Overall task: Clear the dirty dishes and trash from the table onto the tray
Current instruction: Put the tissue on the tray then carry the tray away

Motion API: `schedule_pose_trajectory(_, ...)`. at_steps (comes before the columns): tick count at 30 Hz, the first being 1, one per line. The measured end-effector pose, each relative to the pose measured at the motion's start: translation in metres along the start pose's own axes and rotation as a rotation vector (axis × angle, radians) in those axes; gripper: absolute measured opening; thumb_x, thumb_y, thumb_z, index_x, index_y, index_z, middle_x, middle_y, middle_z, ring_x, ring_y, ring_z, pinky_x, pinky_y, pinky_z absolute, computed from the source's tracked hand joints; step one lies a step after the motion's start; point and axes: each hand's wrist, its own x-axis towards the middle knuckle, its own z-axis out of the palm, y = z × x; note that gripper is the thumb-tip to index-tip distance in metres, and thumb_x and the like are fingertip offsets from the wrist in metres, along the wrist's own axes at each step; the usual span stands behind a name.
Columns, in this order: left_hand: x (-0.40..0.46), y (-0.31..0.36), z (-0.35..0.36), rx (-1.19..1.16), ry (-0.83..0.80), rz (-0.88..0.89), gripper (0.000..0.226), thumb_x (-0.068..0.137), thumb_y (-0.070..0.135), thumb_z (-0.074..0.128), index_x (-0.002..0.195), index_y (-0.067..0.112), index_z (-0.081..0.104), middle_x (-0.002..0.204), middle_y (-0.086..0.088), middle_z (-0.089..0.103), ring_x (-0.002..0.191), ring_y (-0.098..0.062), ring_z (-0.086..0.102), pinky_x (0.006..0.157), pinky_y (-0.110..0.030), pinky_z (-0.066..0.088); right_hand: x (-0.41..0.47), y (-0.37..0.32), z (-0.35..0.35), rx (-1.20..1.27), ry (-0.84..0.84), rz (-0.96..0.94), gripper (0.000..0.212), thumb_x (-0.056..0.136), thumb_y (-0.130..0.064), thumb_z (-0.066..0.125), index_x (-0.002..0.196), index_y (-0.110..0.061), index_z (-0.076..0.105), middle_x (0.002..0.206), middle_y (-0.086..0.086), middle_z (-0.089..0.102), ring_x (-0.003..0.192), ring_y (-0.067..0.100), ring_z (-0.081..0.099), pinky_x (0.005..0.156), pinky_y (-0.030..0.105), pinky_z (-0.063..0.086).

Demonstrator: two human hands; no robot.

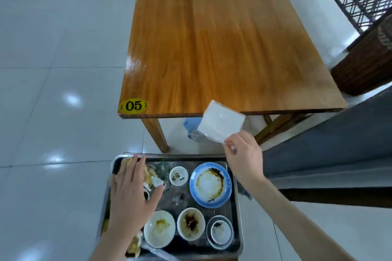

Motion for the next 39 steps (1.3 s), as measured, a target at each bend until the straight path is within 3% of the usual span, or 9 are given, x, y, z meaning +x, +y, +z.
schedule_pose_trajectory(3, -0.014, -0.016, 0.01, 0.008, -0.011, 0.0, 0.082, 0.082, 0.061, 0.041, 0.15, 0.021, 0.018, 0.158, 0.002, 0.013, 0.146, -0.018, 0.003, 0.113, -0.045, 0.0, -0.065, -0.008, 0.026, -0.019, -0.12, -0.057, 0.022, 0.062, 0.008, 0.076, 0.06, -0.005, 0.058, 0.064, 0.007, 0.057, 0.06, 0.026, 0.056, 0.042, 0.029, 0.046)
schedule_pose_trajectory(10, -0.052, -0.05, 0.032, 0.035, -0.094, -0.062, 0.084, 0.079, 0.065, 0.034, 0.148, 0.02, 0.024, 0.157, -0.001, 0.017, 0.145, -0.022, 0.009, 0.113, -0.048, 0.01, -0.156, -0.015, 0.078, -0.194, -0.496, -0.083, 0.038, 0.033, 0.009, 0.085, 0.049, -0.009, 0.057, 0.055, 0.002, 0.054, 0.048, 0.016, 0.055, 0.029, 0.019, 0.037)
schedule_pose_trajectory(13, -0.064, -0.062, 0.036, 0.028, -0.13, -0.082, 0.084, 0.078, 0.064, 0.035, 0.149, 0.021, 0.021, 0.158, 0.0, 0.014, 0.146, -0.023, 0.007, 0.113, -0.052, 0.009, -0.166, -0.011, 0.088, -0.168, -0.478, 0.072, 0.029, 0.048, 0.012, 0.081, 0.053, -0.005, 0.059, 0.058, 0.005, 0.056, 0.048, 0.019, 0.054, 0.032, 0.023, 0.042)
schedule_pose_trajectory(17, -0.076, -0.07, 0.04, 0.009, -0.155, -0.096, 0.085, 0.078, 0.064, 0.031, 0.15, 0.021, 0.018, 0.158, 0.0, 0.014, 0.146, -0.022, 0.004, 0.114, -0.051, 0.006, -0.166, 0.006, 0.092, -0.185, -0.469, 0.357, 0.01, 0.087, -0.003, 0.057, 0.078, -0.001, 0.062, 0.085, 0.009, 0.059, 0.072, 0.023, 0.057, 0.057, 0.034, 0.051)
schedule_pose_trajectory(24, -0.081, -0.067, 0.05, 0.009, -0.164, -0.088, 0.092, 0.072, 0.069, 0.016, 0.149, 0.02, 0.023, 0.157, 0.0, 0.018, 0.146, -0.021, 0.006, 0.114, -0.045, 0.004, -0.156, 0.022, 0.103, -0.211, -0.403, 0.438, 0.002, 0.085, -0.006, 0.06, 0.083, -0.005, 0.061, 0.091, 0.008, 0.058, 0.079, 0.019, 0.055, 0.061, 0.03, 0.052)
schedule_pose_trajectory(30, -0.079, -0.065, 0.056, 0.007, -0.186, -0.055, 0.091, 0.072, 0.067, 0.02, 0.145, 0.014, 0.033, 0.154, -0.005, 0.027, 0.144, -0.027, 0.015, 0.112, -0.053, 0.012, -0.157, 0.033, 0.118, -0.252, -0.479, 0.465, 0.01, 0.093, -0.012, 0.052, 0.096, -0.008, 0.059, 0.105, 0.005, 0.054, 0.09, 0.016, 0.054, 0.067, 0.025, 0.051)
schedule_pose_trajectory(34, -0.074, -0.063, 0.057, 0.012, -0.186, -0.039, 0.093, 0.07, 0.068, 0.016, 0.148, 0.017, 0.026, 0.156, -0.001, 0.021, 0.145, -0.025, 0.011, 0.114, -0.049, 0.007, -0.155, 0.039, 0.123, -0.279, -0.535, 0.49, 0.011, 0.092, -0.011, 0.054, 0.101, -0.009, 0.06, 0.114, 0.004, 0.052, 0.096, 0.016, 0.053, 0.07, 0.025, 0.052)
schedule_pose_trajectory(36, -0.07, -0.062, 0.061, 0.02, -0.197, -0.035, 0.092, 0.072, 0.069, 0.015, 0.149, 0.019, 0.021, 0.157, 0.0, 0.015, 0.146, -0.023, 0.005, 0.115, -0.048, 0.005, -0.158, 0.042, 0.126, -0.279, -0.578, 0.497, 0.019, 0.088, -0.005, 0.056, 0.105, -0.012, 0.063, 0.128, 0.003, 0.047, 0.11, 0.016, 0.049, 0.077, 0.026, 0.053)
schedule_pose_trajectory(39, -0.064, -0.061, 0.068, 0.006, -0.193, -0.031, 0.083, 0.078, 0.062, 0.033, 0.149, 0.019, 0.023, 0.157, 0.001, 0.016, 0.146, -0.022, 0.005, 0.115, -0.05, 0.009, -0.163, 0.047, 0.128, -0.237, -0.602, 0.511, 0.037, 0.084, 0.002, 0.057, 0.115, -0.018, 0.062, 0.141, 0.0, 0.037, 0.124, 0.017, 0.04, 0.085, 0.029, 0.051)
